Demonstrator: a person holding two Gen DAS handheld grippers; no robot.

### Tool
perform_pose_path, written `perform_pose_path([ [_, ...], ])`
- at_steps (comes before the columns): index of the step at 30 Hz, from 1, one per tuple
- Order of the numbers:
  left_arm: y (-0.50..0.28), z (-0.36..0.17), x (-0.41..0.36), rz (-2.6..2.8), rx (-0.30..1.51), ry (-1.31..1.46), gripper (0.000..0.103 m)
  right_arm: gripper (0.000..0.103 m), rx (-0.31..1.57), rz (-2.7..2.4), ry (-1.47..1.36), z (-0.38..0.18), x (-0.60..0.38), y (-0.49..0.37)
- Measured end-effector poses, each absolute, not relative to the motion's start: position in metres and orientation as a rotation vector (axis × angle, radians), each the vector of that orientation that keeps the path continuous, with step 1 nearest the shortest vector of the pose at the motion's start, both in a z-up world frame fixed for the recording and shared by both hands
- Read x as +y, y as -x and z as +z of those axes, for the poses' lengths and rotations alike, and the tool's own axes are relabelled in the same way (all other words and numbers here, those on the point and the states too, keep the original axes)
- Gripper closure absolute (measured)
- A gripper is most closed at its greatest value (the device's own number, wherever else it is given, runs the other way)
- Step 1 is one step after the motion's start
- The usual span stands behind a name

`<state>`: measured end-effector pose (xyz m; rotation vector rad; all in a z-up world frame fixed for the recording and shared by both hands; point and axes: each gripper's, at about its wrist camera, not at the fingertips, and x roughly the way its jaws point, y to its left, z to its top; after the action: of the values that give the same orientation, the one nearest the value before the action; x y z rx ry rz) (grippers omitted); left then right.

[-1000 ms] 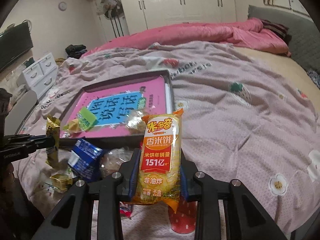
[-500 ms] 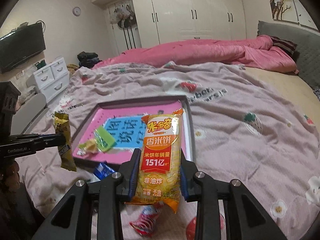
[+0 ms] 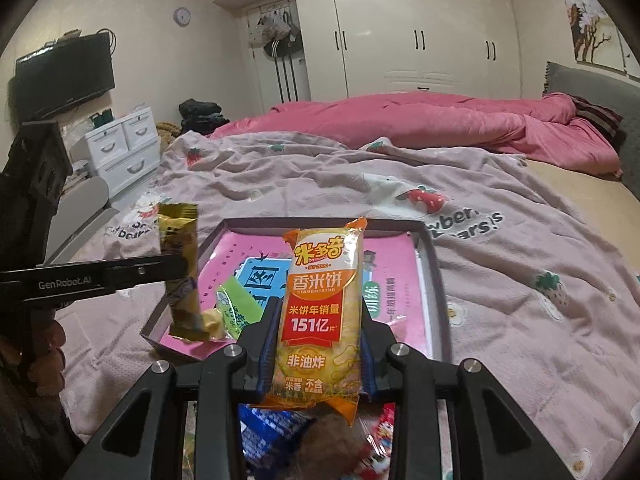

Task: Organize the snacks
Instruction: 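Lift both yellow snacks and carry them over the tray with both tools, then lower both yellow snacks onto the book in the tray and open both tools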

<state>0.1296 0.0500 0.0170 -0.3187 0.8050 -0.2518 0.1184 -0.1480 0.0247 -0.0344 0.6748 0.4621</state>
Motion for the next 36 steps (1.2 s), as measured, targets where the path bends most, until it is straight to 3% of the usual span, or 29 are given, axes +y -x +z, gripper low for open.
perform_pose_path([
  [15,-0.153,-0.019,0.036,-0.252,0.876,0.304,0.089,0.069,0.758,0.465,0.031,-0.006,-0.129,-0.151],
  [36,-0.155,-0.028,0.033,-0.219,0.905,0.249,0.089,0.068,0.848,0.486,0.047,-0.037,-0.121,-0.161],
])
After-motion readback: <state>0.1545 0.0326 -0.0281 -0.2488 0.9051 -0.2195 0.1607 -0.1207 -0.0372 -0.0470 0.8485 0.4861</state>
